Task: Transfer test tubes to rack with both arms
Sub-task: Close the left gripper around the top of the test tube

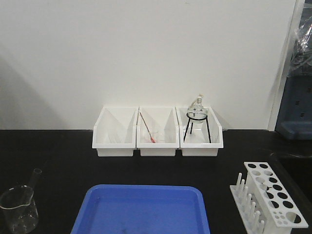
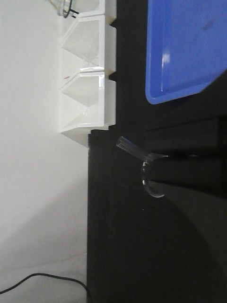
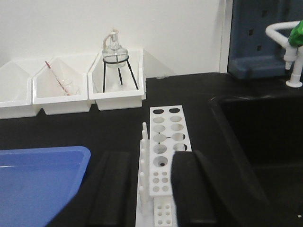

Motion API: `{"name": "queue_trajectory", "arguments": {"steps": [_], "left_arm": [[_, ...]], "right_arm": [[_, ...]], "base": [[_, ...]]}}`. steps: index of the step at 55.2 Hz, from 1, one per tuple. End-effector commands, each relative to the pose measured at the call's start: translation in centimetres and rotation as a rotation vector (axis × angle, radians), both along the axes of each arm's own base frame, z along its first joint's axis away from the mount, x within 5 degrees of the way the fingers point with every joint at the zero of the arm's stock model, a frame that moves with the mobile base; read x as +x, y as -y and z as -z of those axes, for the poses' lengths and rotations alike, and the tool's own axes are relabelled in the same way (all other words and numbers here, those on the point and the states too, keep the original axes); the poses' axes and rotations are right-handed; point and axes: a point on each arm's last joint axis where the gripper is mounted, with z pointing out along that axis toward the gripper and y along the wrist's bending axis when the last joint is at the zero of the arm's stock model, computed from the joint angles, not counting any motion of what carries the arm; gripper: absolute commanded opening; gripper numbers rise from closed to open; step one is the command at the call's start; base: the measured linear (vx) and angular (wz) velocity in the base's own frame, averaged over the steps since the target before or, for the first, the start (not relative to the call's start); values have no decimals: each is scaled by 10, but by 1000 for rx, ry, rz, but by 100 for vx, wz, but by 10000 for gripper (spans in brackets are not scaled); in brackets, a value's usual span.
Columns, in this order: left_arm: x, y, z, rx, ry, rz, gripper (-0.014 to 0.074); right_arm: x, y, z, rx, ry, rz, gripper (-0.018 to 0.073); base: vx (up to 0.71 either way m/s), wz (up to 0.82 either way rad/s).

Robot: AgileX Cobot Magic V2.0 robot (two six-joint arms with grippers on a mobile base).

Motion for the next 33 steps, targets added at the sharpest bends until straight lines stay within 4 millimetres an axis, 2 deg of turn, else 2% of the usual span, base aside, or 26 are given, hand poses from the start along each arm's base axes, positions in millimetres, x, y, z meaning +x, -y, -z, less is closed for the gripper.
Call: {"name": "queue_trajectory", "arguments": {"steps": [1, 8, 14, 24, 33], "left_arm": [[10, 1, -12, 15, 60, 5, 323], [21, 1, -6, 42, 21, 10, 496], [33, 1, 0, 66, -13, 14, 578], [63, 2, 17, 290, -60, 70, 588], [98, 6, 30, 341, -4, 108, 584]], "right_arm": [[13, 1, -15, 0, 101, 8, 493], [23, 1, -9, -4, 73, 8, 620], [30, 1, -4, -4, 43, 8, 649], [35, 1, 0, -4, 15, 8, 618], [36, 1, 2, -4, 6, 8, 561]], "base": [[0, 0], [0, 0], [0, 0], [0, 0], [0, 0]]}}
